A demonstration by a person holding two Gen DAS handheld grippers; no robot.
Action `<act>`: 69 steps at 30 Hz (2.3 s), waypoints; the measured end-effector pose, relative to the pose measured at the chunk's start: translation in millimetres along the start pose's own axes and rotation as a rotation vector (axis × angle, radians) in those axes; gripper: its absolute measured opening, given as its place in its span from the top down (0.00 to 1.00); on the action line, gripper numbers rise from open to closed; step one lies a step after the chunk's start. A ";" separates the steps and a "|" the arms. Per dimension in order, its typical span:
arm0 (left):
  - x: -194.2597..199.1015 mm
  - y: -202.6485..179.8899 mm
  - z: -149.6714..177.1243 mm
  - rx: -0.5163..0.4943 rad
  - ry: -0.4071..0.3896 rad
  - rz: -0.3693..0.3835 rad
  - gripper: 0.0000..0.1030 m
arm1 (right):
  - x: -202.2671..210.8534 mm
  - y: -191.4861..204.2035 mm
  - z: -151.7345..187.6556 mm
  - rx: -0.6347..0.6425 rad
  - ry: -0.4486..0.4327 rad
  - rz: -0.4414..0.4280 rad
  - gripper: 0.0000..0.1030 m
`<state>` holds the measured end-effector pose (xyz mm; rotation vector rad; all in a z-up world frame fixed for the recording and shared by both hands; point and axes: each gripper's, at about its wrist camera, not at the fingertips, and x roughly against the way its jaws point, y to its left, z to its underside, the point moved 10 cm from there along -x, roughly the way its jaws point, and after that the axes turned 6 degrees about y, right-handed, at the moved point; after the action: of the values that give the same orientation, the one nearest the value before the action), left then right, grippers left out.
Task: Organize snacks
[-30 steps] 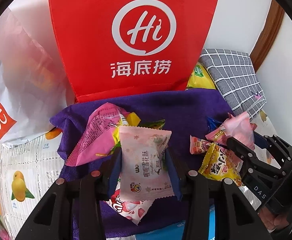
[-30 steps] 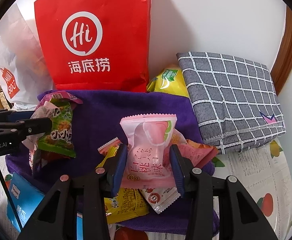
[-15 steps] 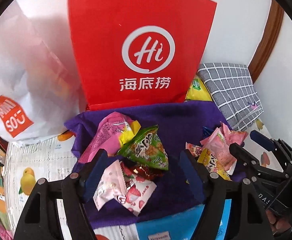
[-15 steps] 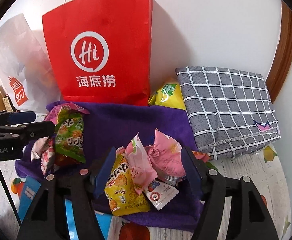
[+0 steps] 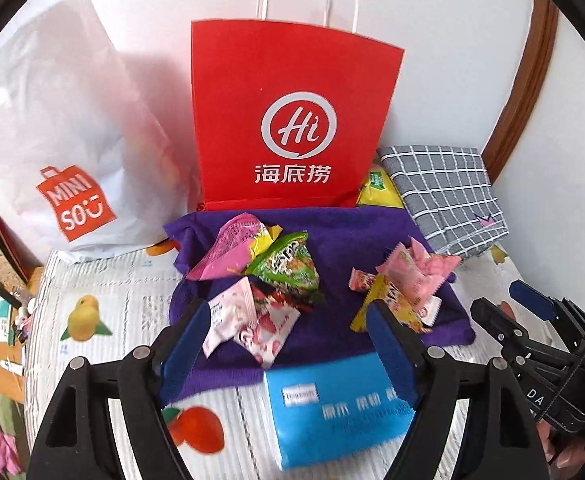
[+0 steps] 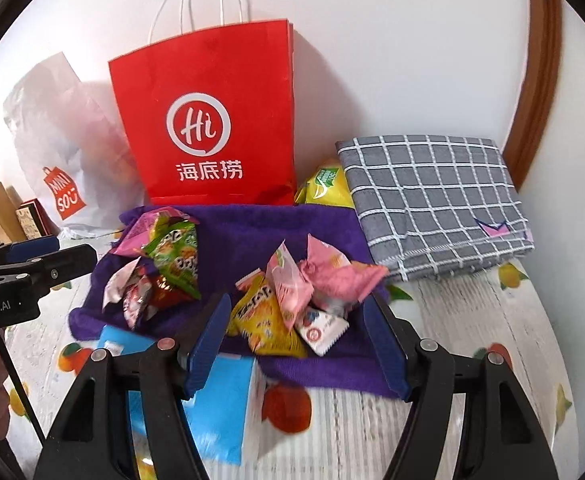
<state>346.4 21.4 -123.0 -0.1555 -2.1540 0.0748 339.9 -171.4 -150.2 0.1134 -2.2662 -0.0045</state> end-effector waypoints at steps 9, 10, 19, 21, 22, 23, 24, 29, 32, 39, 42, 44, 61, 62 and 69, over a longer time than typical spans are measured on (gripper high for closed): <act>54.6 -13.4 34.9 -0.001 -0.071 -0.014 0.14 | 55.9 -2.5 30.9 -0.050 0.013 -0.004 0.34; 60.5 -14.5 39.6 0.001 -0.078 -0.014 0.12 | 61.6 -2.8 34.2 -0.051 0.009 0.002 0.32; 108.4 -17.7 73.0 0.017 -0.138 -0.034 0.07 | 113.2 -5.9 67.3 -0.043 -0.036 0.055 0.09; 115.7 -19.7 78.2 0.018 -0.147 -0.031 0.07 | 120.0 -8.9 75.3 -0.052 -0.034 0.065 0.08; 119.6 -20.8 81.0 0.020 -0.152 -0.032 0.07 | 122.6 -10.3 78.7 -0.057 -0.033 0.069 0.08; 123.1 -22.2 83.7 0.019 -0.156 -0.034 0.07 | 126.4 -11.9 83.0 -0.065 -0.029 0.074 0.08; 125.6 -24.2 86.3 0.015 -0.158 -0.038 0.07 | 128.9 -12.9 86.1 -0.068 -0.029 0.076 0.08; 136.2 -32.7 96.7 -0.005 -0.171 -0.060 0.07 | 144.6 -17.7 99.2 -0.091 -0.035 0.077 0.08; 140.8 -36.0 101.4 -0.011 -0.174 -0.064 0.07 | 152.3 -19.6 104.1 -0.093 -0.038 0.075 0.08; 147.2 -37.7 106.0 -0.009 -0.176 -0.063 0.07 | 162.1 -21.7 108.5 -0.092 -0.046 0.084 0.08; 146.7 -37.6 105.4 -0.011 -0.178 -0.066 0.07 | 165.4 -20.7 108.1 -0.088 -0.053 0.087 0.08; 147.9 -37.1 107.0 -0.010 -0.177 -0.068 0.07 | 167.0 -19.9 108.2 -0.090 -0.055 0.082 0.08; 154.2 -35.7 109.8 -0.009 -0.180 -0.061 0.07 | 172.9 -17.3 107.5 -0.093 -0.062 0.081 0.08; 154.7 -35.1 110.1 -0.008 -0.179 -0.059 0.07 | 172.7 -16.9 107.5 -0.093 -0.061 0.082 0.08; 154.1 -35.0 110.1 -0.010 -0.179 -0.062 0.07 | 172.4 -15.1 106.9 -0.092 -0.065 0.083 0.08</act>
<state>167.3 9.1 -53.0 -0.0908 -2.3367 0.0437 149.2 -204.5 -87.7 -0.0303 -2.3298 -0.0688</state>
